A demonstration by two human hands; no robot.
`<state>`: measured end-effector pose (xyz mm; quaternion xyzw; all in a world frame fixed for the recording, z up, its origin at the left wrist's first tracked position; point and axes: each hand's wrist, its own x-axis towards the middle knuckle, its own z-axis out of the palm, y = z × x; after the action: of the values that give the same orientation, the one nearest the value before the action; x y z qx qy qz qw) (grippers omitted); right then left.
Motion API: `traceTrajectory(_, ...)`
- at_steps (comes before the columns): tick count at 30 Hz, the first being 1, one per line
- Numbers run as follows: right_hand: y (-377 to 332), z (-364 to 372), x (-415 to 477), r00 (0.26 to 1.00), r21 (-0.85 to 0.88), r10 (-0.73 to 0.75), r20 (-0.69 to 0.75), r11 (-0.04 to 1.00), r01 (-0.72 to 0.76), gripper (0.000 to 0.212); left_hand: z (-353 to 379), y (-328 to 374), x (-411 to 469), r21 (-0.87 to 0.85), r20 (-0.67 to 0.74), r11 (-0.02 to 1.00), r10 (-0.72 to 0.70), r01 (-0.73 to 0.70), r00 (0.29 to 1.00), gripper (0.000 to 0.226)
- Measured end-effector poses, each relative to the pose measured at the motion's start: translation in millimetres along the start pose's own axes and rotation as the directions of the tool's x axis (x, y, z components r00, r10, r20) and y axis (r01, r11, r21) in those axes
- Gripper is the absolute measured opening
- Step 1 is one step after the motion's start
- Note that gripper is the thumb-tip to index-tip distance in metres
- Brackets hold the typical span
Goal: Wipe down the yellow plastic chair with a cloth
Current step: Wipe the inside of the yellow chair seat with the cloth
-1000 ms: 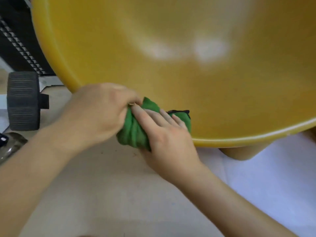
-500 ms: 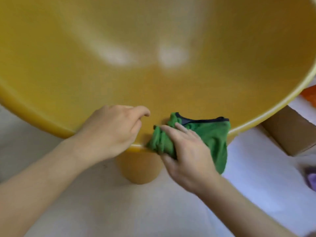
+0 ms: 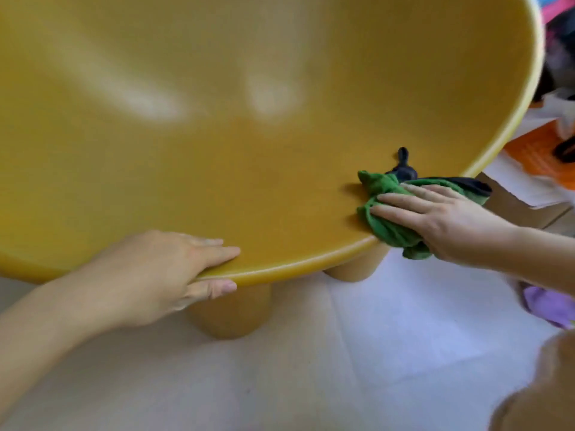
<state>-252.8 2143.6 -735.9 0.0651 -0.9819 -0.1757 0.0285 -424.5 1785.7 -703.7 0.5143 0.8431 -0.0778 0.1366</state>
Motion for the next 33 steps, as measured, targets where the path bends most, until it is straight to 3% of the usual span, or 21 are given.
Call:
traceTrajectory(2,23.8,-2.7,1.3,0.984,0.086,0.108,0.141,0.989,-0.121,0.098,3.8,10.8,5.3,0.058,-0.019,0.998,0.01,-0.009,1.0,0.108)
traceTrajectory(4,11.7,-8.2,13.0,0.945,0.221,0.271,0.183,0.925,-0.308,0.088,14.2,20.4,14.1,0.167,-0.093,0.986,0.047,-0.031,0.995,0.117)
traceTrajectory(6,-28.4,-14.3,24.8,0.921,0.342,0.342,0.189,0.856,-0.388,0.073,18.7,21.6,19.1,0.229,-0.198,0.972,0.102,-0.055,0.975,0.101)
traceTrajectory(9,-119.1,-31.8,45.2,0.971,0.52,0.216,0.1,0.821,-0.236,0.066,13.8,26.3,23.3,0.264,-0.307,0.963,0.14,-0.057,0.941,0.071)
traceTrajectory(11,-162.0,-55.2,52.5,0.985,0.692,0.17,0.038,0.706,-0.149,0.067,5.7,33.8,22.7,0.193,-0.288,0.978,0.133,-0.078,0.948,0.059)
traceTrajectory(13,-163.6,-72.3,53.0,0.978,0.864,0.197,0.063,0.479,-0.152,0.067,-0.5,33.8,21.0,0.086,-0.174,0.996,0.046,-0.031,0.984,0.065)
traceTrajectory(16,-129.8,-84.8,39.9,0.964,0.974,0.153,0.219,0.025,-0.225,0.063,-15.3,39.4,16.1,-0.305,-0.142,0.951,0.001,-0.044,0.99,0.077)
traceTrajectory(19,-105.4,-94.4,29.2,0.958,0.929,0.149,0.246,-0.318,-0.189,0.062,-39.7,57.2,11.1,-0.66,-0.15,0.75,-0.072,-0.045,0.986,0.069)
traceTrajectory(21,-92.3,-100.1,29.9,0.955,0.889,0.197,0.223,-0.443,-0.116,0.064,-57.9,73.2,15.4,-0.853,-0.081,0.522,-0.087,-0.023,0.993,0.058)
traceTrajectory(22,-85.3,-104.1,31.2,0.949,0.903,0.244,0.198,-0.423,-0.08,0.068,-66.2,80.9,19.7,-0.905,-0.081,0.425,-0.102,-0.03,0.992,0.051)
traceTrajectory(25,-68.7,-119.5,34.8,0.959,0.997,0.282,0.031,-0.078,-0.009,0.098,-89.4,106.3,34.1,-0.963,-0.235,0.189,-0.231,-0.194,0.944,0.029)
traceTrajectory(26,-61.9,-121.6,33.8,0.965,0.999,0.261,0.003,-0.037,0.006,0.107,-94.3,111.5,37.5,-0.958,-0.284,0.123,-0.27,-0.26,0.92,0.028)
traceTrajectory(28,-44.0,-125.5,26.0,0.962,0.996,0.271,0.046,-0.087,-0.023,0.115,-97.6,115.9,38.6,-0.936,-0.328,-0.015,-0.327,-0.352,0.886,0.031)
traceTrajectory(30,-25.0,-127.1,15.9,0.962,0.986,0.242,0.123,-0.135,-0.092,0.105,-96.6,113.2,36.2,-0.895,-0.327,-0.176,-0.367,-0.411,0.871,0.034)
traceTrajectory(31,-17.1,-127.1,12.5,0.968,0.983,0.198,0.152,-0.129,-0.128,0.095,-95.4,110.4,33.5,-0.879,-0.328,-0.215,-0.373,-0.425,0.868,0.036)
traceTrajectory(33,-7.8,-128.1,7.8,0.98,0.985,0.113,0.162,-0.071,-0.155,0.066,-96.3,104.3,25.8,-0.89,-0.329,-0.201,-0.339,-0.41,0.881,0.04)
